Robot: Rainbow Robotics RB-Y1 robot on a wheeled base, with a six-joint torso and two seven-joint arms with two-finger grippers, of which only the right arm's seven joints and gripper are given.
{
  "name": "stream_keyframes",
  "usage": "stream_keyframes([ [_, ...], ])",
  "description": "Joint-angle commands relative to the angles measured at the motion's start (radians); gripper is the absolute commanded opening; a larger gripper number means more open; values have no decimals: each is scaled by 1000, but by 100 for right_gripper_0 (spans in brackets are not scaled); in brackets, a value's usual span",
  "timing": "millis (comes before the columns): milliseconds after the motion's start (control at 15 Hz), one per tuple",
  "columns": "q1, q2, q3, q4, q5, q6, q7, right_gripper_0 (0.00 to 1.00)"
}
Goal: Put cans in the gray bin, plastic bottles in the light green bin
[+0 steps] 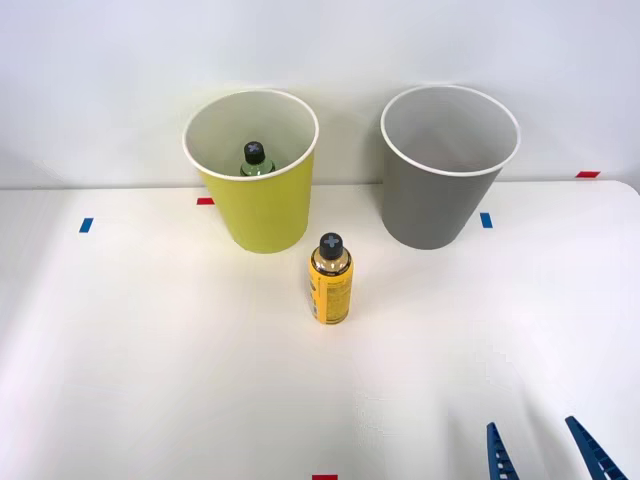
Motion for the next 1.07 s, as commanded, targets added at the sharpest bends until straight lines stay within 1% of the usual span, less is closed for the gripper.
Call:
stream_keyframes([
  [67,0,0,0,0,0,0,0,100],
  [467,0,0,0,0,0,0,0,100],
  [533,-11,-5,8,35,5,11,2,100],
  [600,-18,-14,20,37,-2,2,5,100],
  [800,-55,-74,66,29,-37,0,20,100],
  [1067,-146,-229,167,29,-163,-3,57,100],
])
